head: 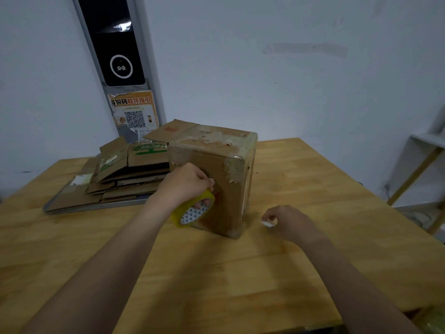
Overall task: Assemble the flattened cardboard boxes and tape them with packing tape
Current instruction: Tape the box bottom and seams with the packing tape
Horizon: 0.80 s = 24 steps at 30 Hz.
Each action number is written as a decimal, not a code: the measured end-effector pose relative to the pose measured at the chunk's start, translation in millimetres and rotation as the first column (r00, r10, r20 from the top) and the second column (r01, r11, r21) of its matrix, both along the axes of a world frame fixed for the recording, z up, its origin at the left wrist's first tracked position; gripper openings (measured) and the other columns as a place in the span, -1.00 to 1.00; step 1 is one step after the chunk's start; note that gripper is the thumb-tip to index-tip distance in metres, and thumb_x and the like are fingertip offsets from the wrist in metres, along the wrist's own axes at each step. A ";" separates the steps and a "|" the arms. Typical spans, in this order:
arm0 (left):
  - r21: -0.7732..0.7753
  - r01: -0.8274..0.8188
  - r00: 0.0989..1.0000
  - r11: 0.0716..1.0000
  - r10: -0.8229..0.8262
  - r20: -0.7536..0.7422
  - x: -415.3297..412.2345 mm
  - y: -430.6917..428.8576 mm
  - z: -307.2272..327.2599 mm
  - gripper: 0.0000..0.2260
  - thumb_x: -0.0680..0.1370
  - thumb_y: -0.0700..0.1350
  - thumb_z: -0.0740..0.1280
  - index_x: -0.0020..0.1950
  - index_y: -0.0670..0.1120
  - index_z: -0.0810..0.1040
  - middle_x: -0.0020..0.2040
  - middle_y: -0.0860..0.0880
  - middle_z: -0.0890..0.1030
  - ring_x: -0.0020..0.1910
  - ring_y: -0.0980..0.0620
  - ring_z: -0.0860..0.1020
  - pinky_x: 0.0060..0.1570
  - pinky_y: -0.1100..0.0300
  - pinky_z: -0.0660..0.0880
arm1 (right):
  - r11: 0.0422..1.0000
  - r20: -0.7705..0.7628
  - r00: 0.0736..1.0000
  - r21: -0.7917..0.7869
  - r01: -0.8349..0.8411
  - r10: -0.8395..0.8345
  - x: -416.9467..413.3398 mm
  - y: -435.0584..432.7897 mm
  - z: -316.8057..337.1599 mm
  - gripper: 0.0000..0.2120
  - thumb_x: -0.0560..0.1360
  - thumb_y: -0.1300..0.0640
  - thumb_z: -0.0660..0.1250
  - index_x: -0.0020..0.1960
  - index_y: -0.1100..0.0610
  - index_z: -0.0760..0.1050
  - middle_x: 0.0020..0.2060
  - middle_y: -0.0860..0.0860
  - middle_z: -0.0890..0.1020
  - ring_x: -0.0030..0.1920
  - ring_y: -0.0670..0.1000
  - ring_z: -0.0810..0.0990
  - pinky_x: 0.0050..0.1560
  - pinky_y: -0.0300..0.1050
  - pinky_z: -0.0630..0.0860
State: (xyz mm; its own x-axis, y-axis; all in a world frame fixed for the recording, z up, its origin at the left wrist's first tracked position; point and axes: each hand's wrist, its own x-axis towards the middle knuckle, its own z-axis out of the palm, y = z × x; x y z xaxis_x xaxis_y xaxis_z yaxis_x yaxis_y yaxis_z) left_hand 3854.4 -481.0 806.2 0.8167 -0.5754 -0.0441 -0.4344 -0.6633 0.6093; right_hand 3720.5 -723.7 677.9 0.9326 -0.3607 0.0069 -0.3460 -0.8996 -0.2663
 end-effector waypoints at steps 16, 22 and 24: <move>-0.358 -0.148 0.978 0.922 0.082 -0.191 -8.7 27.5 3.6 -0.83 0.64 0.07 0.36 -0.01 0.05 0.71 -0.25 0.07 0.74 -0.42 0.02 0.68 -0.46 0.28 0.55 | 0.985 0.724 0.676 -0.027 -0.171 0.137 66.0 54.2 101.9 -0.52 0.62 -0.30 0.10 0.38 -0.12 0.55 0.38 -0.10 0.53 0.39 0.07 0.28 0.42 -0.06 0.23; -0.464 -0.234 0.959 0.855 0.123 -0.256 0.6 31.2 3.4 -0.87 0.64 -0.03 0.38 -0.01 -0.02 0.68 -0.31 0.10 0.72 -0.42 0.00 0.69 -0.45 0.28 0.56 | 0.988 0.815 0.562 -0.079 -0.136 0.143 78.8 56.0 83.9 -0.49 0.51 -0.31 0.28 0.33 -0.04 0.56 0.33 -0.04 0.57 0.30 0.13 0.34 0.36 0.08 0.38; -0.491 -0.251 0.954 0.834 0.127 -0.273 0.9 30.1 3.8 -0.87 0.65 -0.06 0.37 0.01 -0.07 0.67 -0.30 0.08 0.73 -0.42 0.01 0.68 -0.45 0.27 0.56 | 0.987 0.803 0.578 -0.080 -0.138 0.146 79.3 55.1 81.9 -0.45 0.47 -0.34 0.31 0.35 -0.06 0.53 0.35 -0.06 0.54 0.31 0.14 0.33 0.36 0.08 0.39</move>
